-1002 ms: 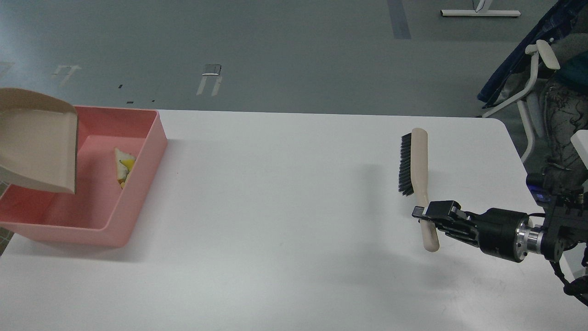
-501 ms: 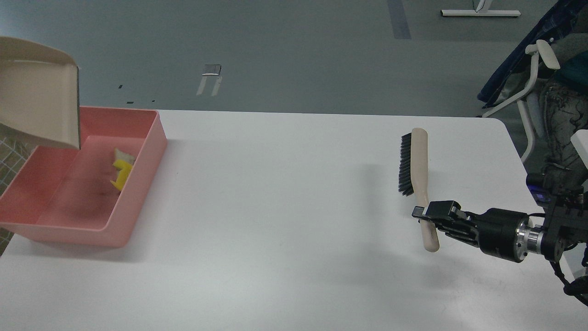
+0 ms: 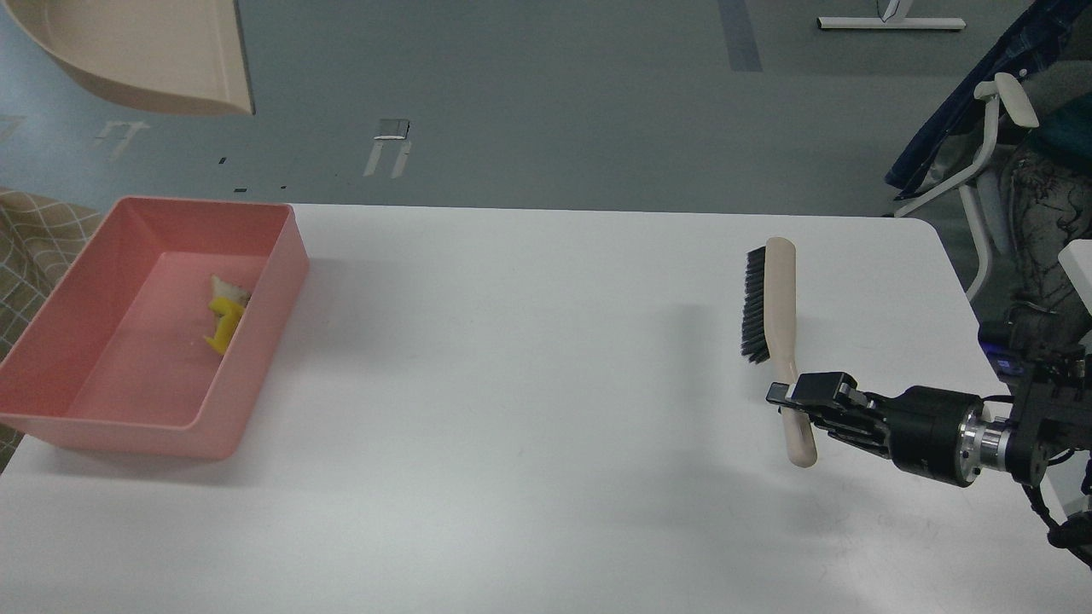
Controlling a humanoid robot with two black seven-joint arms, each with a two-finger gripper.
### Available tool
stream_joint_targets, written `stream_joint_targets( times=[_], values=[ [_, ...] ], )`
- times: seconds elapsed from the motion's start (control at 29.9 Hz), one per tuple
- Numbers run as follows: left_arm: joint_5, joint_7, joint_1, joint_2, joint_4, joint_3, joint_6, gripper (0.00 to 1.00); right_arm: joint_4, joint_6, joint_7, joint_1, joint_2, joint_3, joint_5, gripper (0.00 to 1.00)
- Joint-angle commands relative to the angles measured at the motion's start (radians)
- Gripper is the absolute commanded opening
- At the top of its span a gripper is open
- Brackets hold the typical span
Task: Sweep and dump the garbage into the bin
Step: 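Tilt the dustpan with the left gripper to dump contents into bin, then lower the empty dustpan back onto the table with the left gripper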
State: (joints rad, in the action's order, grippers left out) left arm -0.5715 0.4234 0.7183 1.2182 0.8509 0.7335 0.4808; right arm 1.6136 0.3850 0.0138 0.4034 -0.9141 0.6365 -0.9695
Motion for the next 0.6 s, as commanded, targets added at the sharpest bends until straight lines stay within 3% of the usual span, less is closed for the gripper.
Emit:
stream_joint_targets(
  times=[0.0,0.17,0.57],
  values=[
    [-0.011,-0.057,0.007,-0.083,0.003,-0.002,-0.059,0.00,0.000,0.000,0.000,0.000,0.001,0.000,-0.001,0.00],
    [-0.125,-0.081,0.009,-0.207,0.045,-0.003,-0.163,0.00,0.000,0.000,0.000,0.000,0.001,0.000,-0.001,0.00],
    [-0.287,-0.136,0.009,-0.430,0.060,-0.005,-0.245,0.00,0.000,0.000,0.000,-0.009,0.000,0.000,-0.003,0.00]
  ],
)
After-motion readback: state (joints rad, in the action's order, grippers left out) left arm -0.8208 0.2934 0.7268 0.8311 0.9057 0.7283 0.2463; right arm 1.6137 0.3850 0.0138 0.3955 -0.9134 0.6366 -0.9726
